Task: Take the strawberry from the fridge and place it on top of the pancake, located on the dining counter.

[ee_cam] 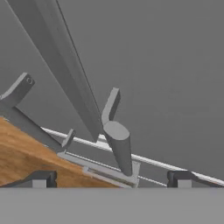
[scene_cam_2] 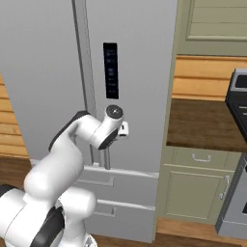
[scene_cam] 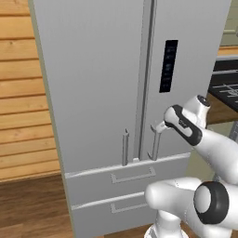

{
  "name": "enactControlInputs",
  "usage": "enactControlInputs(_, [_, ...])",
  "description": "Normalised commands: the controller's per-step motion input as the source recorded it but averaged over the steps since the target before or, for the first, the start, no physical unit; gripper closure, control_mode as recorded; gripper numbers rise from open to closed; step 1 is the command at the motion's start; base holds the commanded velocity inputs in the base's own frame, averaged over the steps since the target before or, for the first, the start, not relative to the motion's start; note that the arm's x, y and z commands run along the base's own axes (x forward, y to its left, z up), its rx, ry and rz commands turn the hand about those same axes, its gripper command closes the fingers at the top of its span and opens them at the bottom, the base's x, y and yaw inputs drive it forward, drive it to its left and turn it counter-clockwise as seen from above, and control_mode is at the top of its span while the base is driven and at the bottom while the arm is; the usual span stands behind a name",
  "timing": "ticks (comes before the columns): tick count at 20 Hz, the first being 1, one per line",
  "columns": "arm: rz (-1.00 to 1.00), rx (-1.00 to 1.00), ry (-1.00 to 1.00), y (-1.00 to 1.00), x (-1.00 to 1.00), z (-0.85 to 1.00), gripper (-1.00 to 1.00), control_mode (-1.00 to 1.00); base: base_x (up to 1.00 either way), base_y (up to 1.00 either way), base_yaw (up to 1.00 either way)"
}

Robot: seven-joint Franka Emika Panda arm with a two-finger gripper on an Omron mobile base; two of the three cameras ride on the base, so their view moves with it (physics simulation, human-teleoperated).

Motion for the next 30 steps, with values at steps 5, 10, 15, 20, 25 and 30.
enactControlInputs(5, [0.0,0.0,-0.01,0.01,0.26,-0.27,-1.0,-1.0,0.0,0.0,0.0])
enactControlInputs(10, [0.0,0.0,-0.02,0.09,0.23,-0.22,-1.0,-1.0,0.0,0.0,0.0])
enactControlInputs(15, [0.0,0.0,-0.03,0.1,0.2,-0.15,-1.0,-1.0,0.0,0.0,0.0])
enactControlInputs(20, [0.0,0.0,-0.01,0.03,0.06,-0.18,-1.0,-1.0,0.0,0.0,0.0])
enactControlInputs(25, [0.0,0.0,-0.03,0.17,0.04,-0.07,-1.0,-1.0,0.0,0.0,0.0])
enactControlInputs(30, [0.0,0.0,-0.05,0.12,0.15,0.0,-1.0,-1.0,0.0,0.0,0.0])
